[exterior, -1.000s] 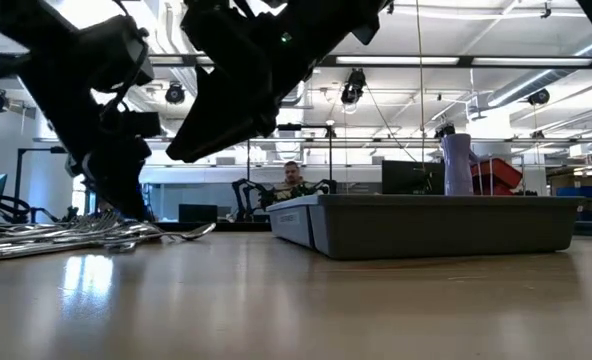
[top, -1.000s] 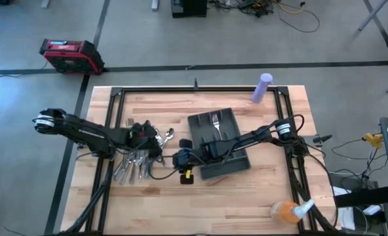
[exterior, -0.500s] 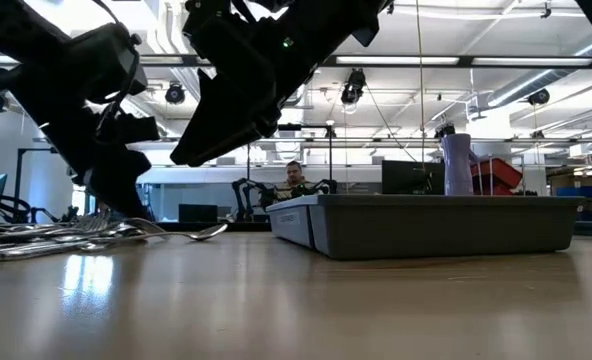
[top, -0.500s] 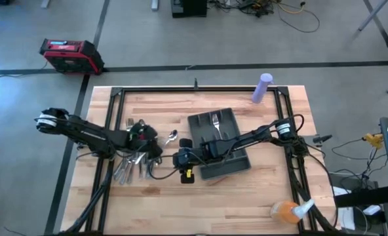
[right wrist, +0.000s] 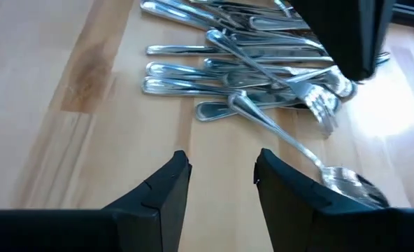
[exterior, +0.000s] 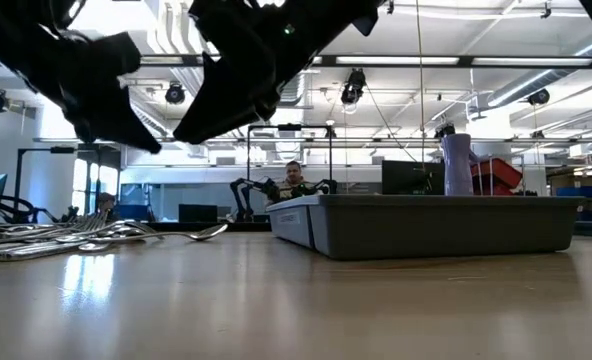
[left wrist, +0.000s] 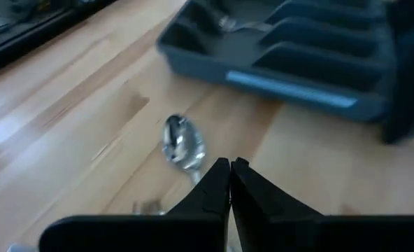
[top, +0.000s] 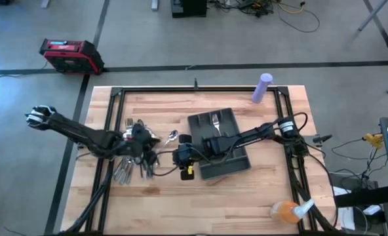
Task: Sort silverware
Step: Put the fork into the middle right compartment of the silverware tray
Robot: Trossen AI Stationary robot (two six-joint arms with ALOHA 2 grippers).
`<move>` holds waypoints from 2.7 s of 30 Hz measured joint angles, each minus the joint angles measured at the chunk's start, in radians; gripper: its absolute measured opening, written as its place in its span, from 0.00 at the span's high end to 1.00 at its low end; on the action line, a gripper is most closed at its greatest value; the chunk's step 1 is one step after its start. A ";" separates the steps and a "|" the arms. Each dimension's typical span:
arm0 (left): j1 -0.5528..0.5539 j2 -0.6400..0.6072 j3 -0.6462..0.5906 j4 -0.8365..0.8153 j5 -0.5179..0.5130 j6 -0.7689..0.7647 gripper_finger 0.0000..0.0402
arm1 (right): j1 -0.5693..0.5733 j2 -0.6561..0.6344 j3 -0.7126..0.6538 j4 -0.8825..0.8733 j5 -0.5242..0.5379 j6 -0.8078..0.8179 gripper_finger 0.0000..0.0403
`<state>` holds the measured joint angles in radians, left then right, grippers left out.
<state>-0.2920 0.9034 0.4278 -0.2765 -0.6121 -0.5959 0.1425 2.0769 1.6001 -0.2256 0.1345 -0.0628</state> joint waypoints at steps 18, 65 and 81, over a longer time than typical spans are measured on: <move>0.029 0.119 -0.076 -0.154 0.031 -0.356 0.63 | -0.011 0.001 0.000 0.007 -0.003 0.011 0.60; -0.094 -0.252 -0.183 0.395 -0.096 0.261 0.99 | -0.005 0.198 -0.062 0.561 0.048 -0.065 0.62; -0.095 -0.381 -0.409 1.007 0.447 0.558 0.99 | 0.003 0.032 -0.065 0.626 0.038 -0.305 0.58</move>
<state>-0.3866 0.5226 0.0193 0.7303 -0.1649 -0.0375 0.1459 2.1090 1.5351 0.3999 0.1726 -0.3674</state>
